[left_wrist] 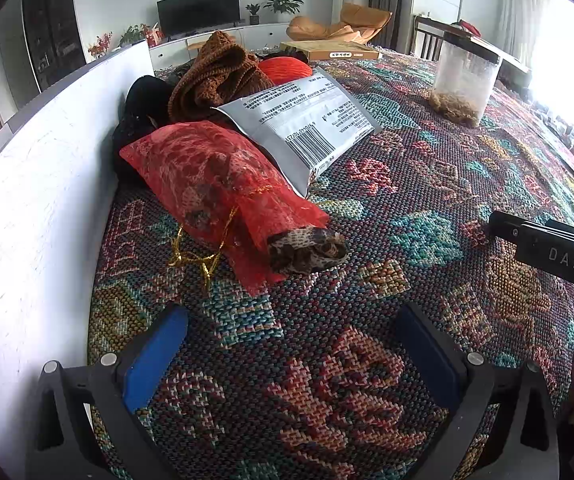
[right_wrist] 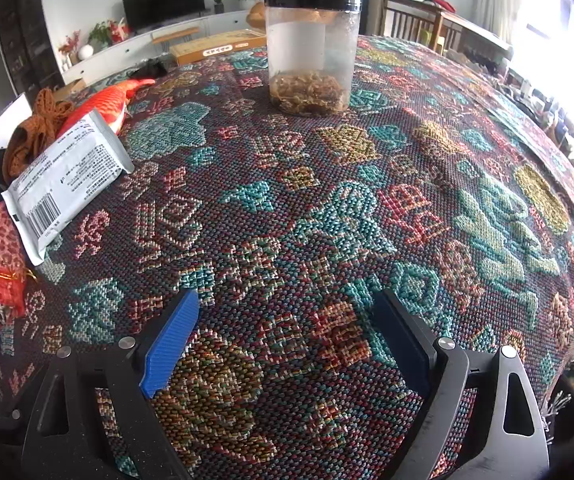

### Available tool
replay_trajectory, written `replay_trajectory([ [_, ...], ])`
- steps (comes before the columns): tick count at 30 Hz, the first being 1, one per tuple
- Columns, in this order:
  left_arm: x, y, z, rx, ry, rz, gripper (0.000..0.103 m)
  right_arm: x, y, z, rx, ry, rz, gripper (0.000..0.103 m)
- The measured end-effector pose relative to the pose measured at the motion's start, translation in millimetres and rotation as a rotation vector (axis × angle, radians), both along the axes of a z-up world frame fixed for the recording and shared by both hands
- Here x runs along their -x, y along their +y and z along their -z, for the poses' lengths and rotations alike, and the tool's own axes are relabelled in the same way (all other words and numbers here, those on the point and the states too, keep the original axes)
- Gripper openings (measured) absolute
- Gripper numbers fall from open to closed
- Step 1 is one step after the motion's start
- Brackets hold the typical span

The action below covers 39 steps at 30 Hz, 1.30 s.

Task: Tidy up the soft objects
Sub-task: 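Move the right tool toward the white printed packet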

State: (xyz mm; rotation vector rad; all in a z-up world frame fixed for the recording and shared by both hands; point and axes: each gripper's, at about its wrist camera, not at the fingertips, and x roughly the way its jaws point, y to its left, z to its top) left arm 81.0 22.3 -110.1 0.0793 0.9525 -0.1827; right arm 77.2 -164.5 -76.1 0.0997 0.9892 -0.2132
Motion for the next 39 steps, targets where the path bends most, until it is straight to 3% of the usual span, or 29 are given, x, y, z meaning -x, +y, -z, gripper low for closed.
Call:
replay_trajectory([
  [10,1,-1,-6,-0.028,0.01,-0.007,0.103,0,1,1,-0.002,0.0,0.001,0.091],
  [14,-5,1,-32,-0.082,-0.092,-0.067,0.103,0,1,-1,-0.011,-0.001,0.003,0.091],
  [20,-71,13,-18,-0.035,0.031,-0.166,0.103,2,-8,-3,-0.063,-0.018,0.011,0.091],
  [21,-79,10,-16,0.009,0.028,-0.147,0.103,3,-11,-4,-0.079,-0.025,0.014,0.091],
  [23,-87,-9,-19,0.099,0.002,-0.018,0.102,4,-17,-5,-0.116,-0.039,0.023,0.091],
  [25,-85,-42,-24,0.104,-0.005,0.156,0.1,6,-25,-7,-0.167,-0.058,0.037,0.091],
  [27,-81,-57,-32,0.113,-0.035,0.24,0.097,11,-42,-9,-0.226,-0.088,0.105,0.09],
  [31,-75,-25,-39,0.219,-0.025,0.129,0.098,22,-73,-10,-0.399,-0.163,0.181,0.09],
  [33,-63,-8,-38,0.199,-0.033,0.083,0.098,20,-73,-10,-0.395,-0.163,0.183,0.09],
  [39,-41,5,-6,-0.035,-0.018,0.048,0.098,13,-62,-15,-0.338,-0.147,0.152,0.091],
])
